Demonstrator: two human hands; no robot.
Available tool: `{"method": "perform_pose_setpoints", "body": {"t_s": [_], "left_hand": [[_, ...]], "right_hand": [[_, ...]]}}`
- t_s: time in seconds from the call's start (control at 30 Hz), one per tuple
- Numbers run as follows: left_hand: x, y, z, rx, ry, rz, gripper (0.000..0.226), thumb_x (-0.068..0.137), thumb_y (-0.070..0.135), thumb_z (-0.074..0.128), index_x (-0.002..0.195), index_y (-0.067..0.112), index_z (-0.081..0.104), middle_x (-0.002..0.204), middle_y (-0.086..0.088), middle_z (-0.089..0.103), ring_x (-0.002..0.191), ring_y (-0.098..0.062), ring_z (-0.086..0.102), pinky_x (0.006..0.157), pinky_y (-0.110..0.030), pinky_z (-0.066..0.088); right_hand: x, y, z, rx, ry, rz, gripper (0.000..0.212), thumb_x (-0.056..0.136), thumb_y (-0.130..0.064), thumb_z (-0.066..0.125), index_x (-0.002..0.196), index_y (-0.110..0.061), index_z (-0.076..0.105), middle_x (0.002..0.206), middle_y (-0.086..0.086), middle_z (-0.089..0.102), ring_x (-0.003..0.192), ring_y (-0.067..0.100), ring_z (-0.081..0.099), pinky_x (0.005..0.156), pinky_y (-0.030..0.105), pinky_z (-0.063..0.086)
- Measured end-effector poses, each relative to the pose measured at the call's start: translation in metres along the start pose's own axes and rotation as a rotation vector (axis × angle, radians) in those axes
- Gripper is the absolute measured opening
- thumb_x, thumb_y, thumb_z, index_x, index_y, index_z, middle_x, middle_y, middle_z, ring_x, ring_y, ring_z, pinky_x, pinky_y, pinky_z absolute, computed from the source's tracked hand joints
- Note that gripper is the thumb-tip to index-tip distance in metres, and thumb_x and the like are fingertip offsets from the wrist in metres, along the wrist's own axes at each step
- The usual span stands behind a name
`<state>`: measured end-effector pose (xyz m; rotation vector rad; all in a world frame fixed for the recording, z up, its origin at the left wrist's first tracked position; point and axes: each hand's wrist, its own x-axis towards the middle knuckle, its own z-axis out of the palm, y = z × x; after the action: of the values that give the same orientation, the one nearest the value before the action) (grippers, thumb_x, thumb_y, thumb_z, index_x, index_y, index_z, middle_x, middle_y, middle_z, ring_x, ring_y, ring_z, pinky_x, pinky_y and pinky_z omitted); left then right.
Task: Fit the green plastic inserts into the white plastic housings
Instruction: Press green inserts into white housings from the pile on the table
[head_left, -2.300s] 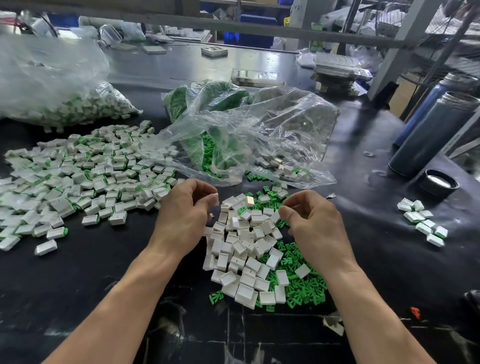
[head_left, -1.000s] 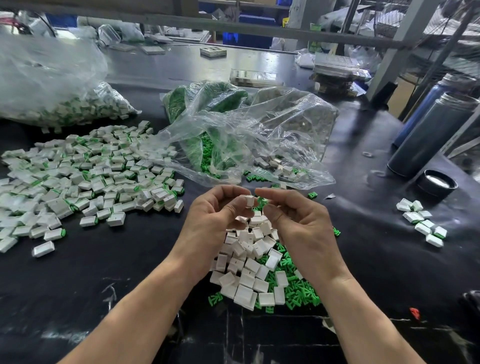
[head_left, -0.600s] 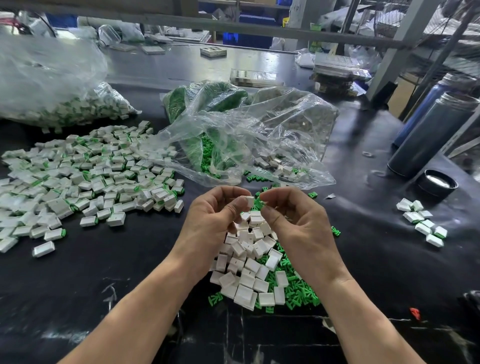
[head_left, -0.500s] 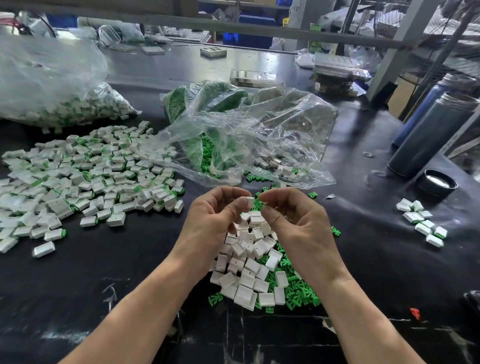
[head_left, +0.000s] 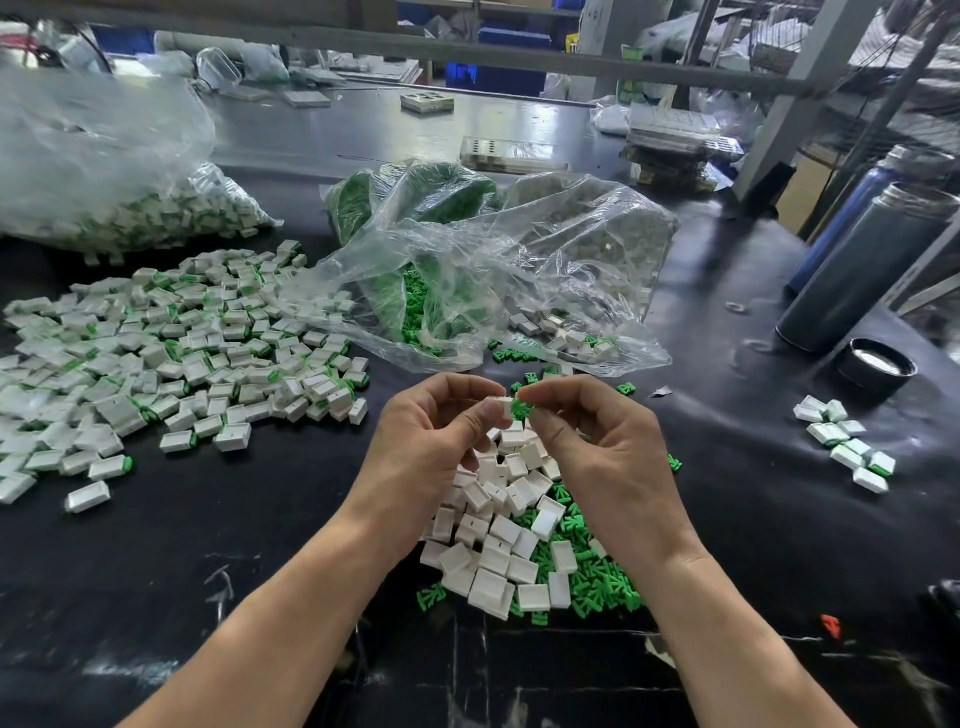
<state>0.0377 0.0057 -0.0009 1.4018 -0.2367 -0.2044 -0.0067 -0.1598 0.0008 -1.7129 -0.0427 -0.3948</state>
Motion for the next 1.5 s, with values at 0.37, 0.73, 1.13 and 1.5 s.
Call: {"method": "perform_pose_setpoints", "body": {"t_s": [0.37,0.73,1.13,1.5], "left_hand": [[0.0000,-0.0007,-0.0008,0.019,0.037,0.007,0.033,0.077,0.032,0.078,0.103,0.012,0.074,0.081,-0.001,0.075,0.064,-0.009,0.061,0.058,-0.022,0.049],[-0.0031,0.0014,0.0015,0.099,0.021,0.014,0.033,0.077,0.034,0.077,0.102,0.014,0.073,0.079,0.003,0.075,0.066,-0.007,0.063,0.061,-0.021,0.052],[-0.0052,0.0040,0.0041,0.058,-0.018,0.034,0.031,0.078,0.029,0.078,0.102,0.010,0.072,0.082,-0.004,0.075,0.068,-0.012,0.063,0.061,-0.024,0.053],[-0.0051,0.0047,0.0034,0.047,0.020,0.037,0.027,0.078,0.032,0.079,0.099,0.016,0.075,0.081,-0.001,0.075,0.068,-0.011,0.064,0.060,-0.022,0.053]], "right_hand": [[-0.0011,-0.0014,0.0025,-0.089,0.004,-0.024,0.025,0.093,-0.007,0.075,0.098,-0.031,0.076,0.099,-0.007,0.075,0.094,0.015,0.071,0.085,0.045,0.060],[-0.0006,0.0002,0.0001,-0.128,-0.006,-0.028,0.023,0.094,-0.008,0.075,0.098,-0.030,0.077,0.097,-0.008,0.075,0.091,0.014,0.070,0.081,0.035,0.058],[0.0026,0.0021,-0.0010,0.265,-0.008,0.225,0.016,0.090,-0.027,0.075,0.092,-0.012,0.077,0.064,0.005,0.061,0.052,0.015,0.050,0.047,0.023,0.043],[-0.0007,0.0037,0.0054,0.144,0.003,0.089,0.003,0.094,-0.018,0.075,0.091,-0.020,0.076,0.066,-0.004,0.066,0.057,0.012,0.052,0.050,0.023,0.044]]}}
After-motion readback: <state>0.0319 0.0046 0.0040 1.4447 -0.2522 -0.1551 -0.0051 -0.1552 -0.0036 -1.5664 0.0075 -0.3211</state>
